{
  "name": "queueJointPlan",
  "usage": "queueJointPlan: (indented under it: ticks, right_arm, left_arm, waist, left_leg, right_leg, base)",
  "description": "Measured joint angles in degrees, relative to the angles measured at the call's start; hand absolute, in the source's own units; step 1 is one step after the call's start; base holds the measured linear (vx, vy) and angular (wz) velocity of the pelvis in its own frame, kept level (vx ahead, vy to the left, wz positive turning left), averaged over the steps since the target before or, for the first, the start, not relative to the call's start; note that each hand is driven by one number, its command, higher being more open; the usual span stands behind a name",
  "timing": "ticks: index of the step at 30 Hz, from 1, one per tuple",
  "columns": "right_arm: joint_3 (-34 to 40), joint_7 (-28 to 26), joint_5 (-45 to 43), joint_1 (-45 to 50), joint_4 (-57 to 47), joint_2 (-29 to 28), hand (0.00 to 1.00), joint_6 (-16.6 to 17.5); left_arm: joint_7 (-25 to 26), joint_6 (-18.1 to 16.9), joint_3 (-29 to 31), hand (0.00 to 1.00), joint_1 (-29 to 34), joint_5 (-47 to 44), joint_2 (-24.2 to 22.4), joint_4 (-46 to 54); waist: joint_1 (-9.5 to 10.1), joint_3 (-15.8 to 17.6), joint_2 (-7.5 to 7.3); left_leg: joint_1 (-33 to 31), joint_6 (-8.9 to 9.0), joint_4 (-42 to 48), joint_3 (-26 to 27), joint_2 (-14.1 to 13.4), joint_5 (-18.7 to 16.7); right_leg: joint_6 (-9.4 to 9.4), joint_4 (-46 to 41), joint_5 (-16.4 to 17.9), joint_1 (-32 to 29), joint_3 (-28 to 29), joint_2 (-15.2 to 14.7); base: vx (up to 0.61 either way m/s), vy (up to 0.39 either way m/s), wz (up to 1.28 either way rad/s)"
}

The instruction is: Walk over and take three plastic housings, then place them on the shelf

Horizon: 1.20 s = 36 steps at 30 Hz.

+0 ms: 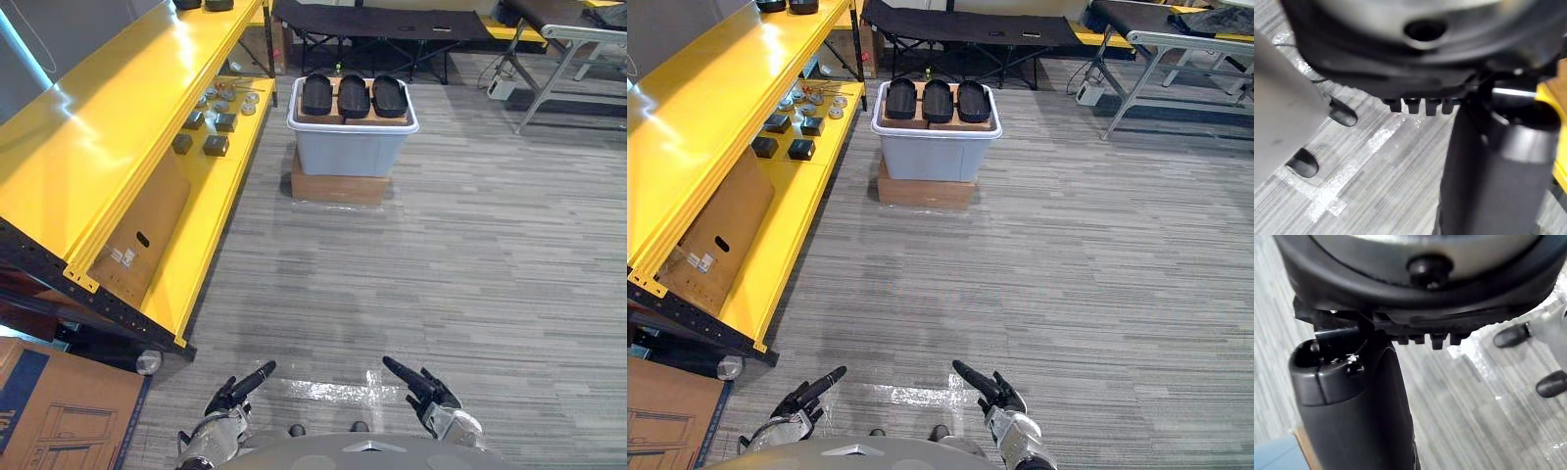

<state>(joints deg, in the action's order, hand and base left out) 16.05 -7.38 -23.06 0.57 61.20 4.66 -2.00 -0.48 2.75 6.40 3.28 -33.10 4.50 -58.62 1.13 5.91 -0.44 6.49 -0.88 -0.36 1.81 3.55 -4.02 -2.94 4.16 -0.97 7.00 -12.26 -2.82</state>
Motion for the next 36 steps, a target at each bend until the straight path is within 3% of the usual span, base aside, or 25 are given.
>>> queueJointPlan:
  ticks: [14, 26, 28, 29, 30, 31, 32, 33, 35, 36]
  right_arm:
    - [3.84, 0.47, 0.16, 2.55, 3.31, -1.58, 1.0, 0.15]
    - [4.69, 0.69, 2.59, 3.13, 3.35, -2.53, 1.0, 1.48]
    - [4.66, 0.82, 2.47, 3.03, 3.19, -2.56, 1.0, 1.44]
    - [4.24, 1.43, 2.42, 3.11, 1.99, -2.69, 1.0, 1.44]
    - [4.13, 1.67, 2.39, 3.32, 1.12, -2.62, 1.0, 1.46]
    - [3.74, 1.73, 2.35, 3.5, -0.26, -2.51, 1.0, 1.44]
    - [2.89, 1.75, 2.24, 3.79, -1.98, -2.63, 1.0, 1.53]
    - [2.4, 1.69, 1.93, 4.31, -2.8, -2.6, 1.0, 1.47]
    - [2.38, 1.62, 1.3, 4.92, -3.15, -2.84, 1.0, 1.43]
    - [2.45, 1.64, 0.35, 5.09, -3.16, -3.33, 1.0, 1.44]
  left_arm:
    - [-2.61, -0.08, 0.95, 1.0, 1.48, 2.23, -0.11, -4.45]
    - [-2.7, 0.01, 1.51, 1.0, 1.72, 4.56, -0.02, -5.06]
    - [-2.99, 0.06, 1.5, 1.0, 1.68, 4.72, 0.02, -5.04]
    - [-3.45, 0.35, 1.44, 1.0, 1.43, 4.78, 0.2, -4.91]
    - [-3.5, 0.59, 1.57, 1.0, 1.19, 4.72, 0.15, -4.81]
    - [-3.52, 0.87, 2.63, 1.0, 0.75, 4.71, -0.01, -4.65]
    - [-3.54, 1.19, 4.21, 1.0, 0.84, 4.73, 0.11, -4.37]
    - [-3.18, 1.17, 5.66, 1.0, 0.95, 4.77, 0.11, -4.29]
    - [-2.77, 1.32, 5.92, 1.0, 0.97, 5.11, 0.39, -3.62]
    - [-2.76, 1.39, 5.9, 1.0, 0.68, 5.96, 0.38, -3.45]
  waist:
    - [0.1, -0.51, 0.79]
    - [0.29, -1.27, 0.07]
    - [0.22, -0.86, -0.3]
    - [0.18, -0.55, -0.2]
    - [0.32, 0.03, -0.39]
    - [0.5, 0.69, -0.61]
    - [0.22, 1.46, -0.29]
    - [0.07, 2.12, -1.2]
    - [0.15, 2.35, -1.34]
    - [-0.11, 2.39, -1.47]
  left_leg:
    - [0.25, -0.83, -0.31, 0.2, -0.16, 0.57]
    - [2.45, -0.79, -1.86, 0.61, 0.01, 1.05]
    - [2.57, -0.81, -1.46, 0.81, 0.19, 0.65]
    - [1.83, -1.81, 0.34, 0.66, 0.8, -1.02]
    - [1.65, -2.69, 1.35, 0.9, 0.99, -1.81]
    - [1.1, -3.27, 3.2, 1.33, 1.21, -2.78]
    - [0.78, -3.75, 5.65, 1.4, 1.64, -4.02]
    - [0.94, -4.25, 8.06, 1.3, 1.72, -5.55]
    - [0.95, -4.35, 11.07, 1.06, 0.99, -7.74]
    - [1.12, -4.53, 11.47, 0.57, 0.33, -8.17]
  right_leg:
    - [0.21, -0.11, -0.18, 0.07, 0.03, 0.11]
    - [0.11, -0.97, -0.19, 0.91, 0.58, -0.04]
    - [0.19, -6.29, 2.68, -1.31, 0.8, -0.82]
    - [-1.27, -16.39, 6.94, -5.46, 1.13, -2.59]
    - [-1.9, -22.45, 8.37, -8.15, 1.26, -3.37]
    - [-1.4, -33.12, 8.92, -13.36, 1.43, -4.99]
    - [1.9, -47.83, 8.12, -20.39, 1.45, -7.73]
    - [1.79, -57.21, 8.39, -24.85, 2.24, -8.49]
    - [1.3, -57.76, 8.75, -27.45, 2.86, -7.86]
    - [1.36, -49.92, 8.92, -26.42, 0.77, -7.88]
  base:
    - [-0.02, -0.002, 0.0]
    - [-0.01, 0.0, -0.01]
    - [-0.06, 0.008, -0.03]
    - [-0.06, 0.019, 0.01]
    - [-0.09, 0.045, -0.06]
    - [-0.09, 0.055, -0.09]
    - [-0.08, 0.06, -0.05]
    - [-0.02, 0.037, 0.0]
    - [0.07, 0.011, 0.07]
    - [0.16, -0.03, 0.2]
